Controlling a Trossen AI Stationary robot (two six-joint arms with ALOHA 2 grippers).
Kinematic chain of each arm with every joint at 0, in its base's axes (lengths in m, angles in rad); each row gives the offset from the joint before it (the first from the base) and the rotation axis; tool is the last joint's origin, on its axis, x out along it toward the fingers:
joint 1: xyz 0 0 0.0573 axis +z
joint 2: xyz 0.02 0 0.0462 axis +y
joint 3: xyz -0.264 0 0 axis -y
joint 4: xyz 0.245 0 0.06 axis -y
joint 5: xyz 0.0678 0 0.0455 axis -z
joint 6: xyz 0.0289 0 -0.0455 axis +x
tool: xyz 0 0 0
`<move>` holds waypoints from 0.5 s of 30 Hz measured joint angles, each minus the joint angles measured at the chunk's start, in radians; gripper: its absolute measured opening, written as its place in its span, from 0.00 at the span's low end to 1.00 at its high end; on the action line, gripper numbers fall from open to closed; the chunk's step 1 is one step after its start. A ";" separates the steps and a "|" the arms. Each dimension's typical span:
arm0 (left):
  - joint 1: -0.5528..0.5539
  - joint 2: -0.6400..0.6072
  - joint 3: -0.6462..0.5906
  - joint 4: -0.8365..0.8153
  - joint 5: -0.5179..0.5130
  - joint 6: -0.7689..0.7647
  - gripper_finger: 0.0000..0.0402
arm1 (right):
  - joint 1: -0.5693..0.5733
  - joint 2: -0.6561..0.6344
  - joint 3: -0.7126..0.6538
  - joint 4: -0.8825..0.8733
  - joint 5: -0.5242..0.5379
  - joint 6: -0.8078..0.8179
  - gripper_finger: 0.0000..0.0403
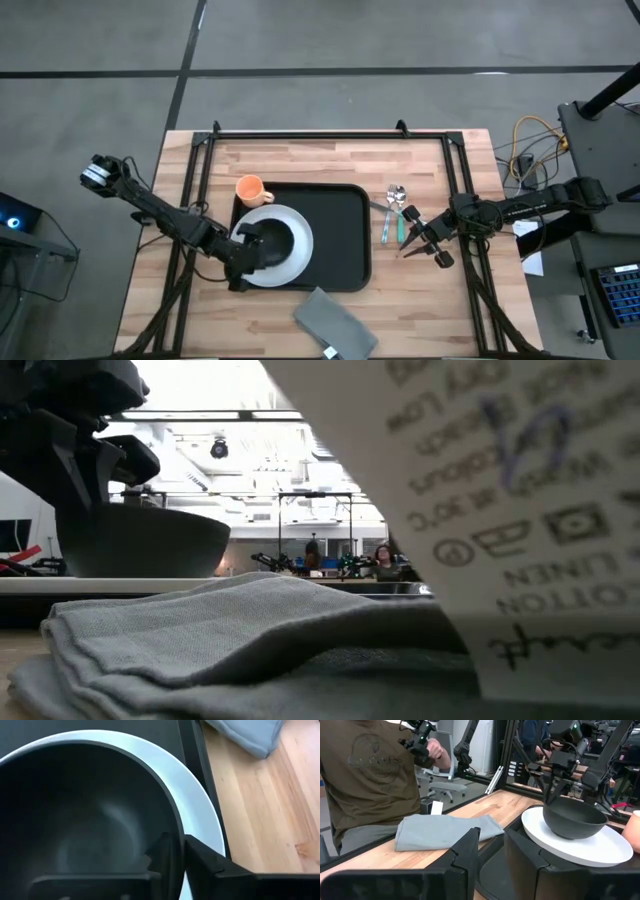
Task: Set up tray
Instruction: Put the black bowl on top of the white plate
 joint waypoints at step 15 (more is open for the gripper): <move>0.001 -0.014 0.037 -0.098 -0.013 0.003 0.27 | 0.000 0.000 0.000 -0.003 0.000 0.000 0.17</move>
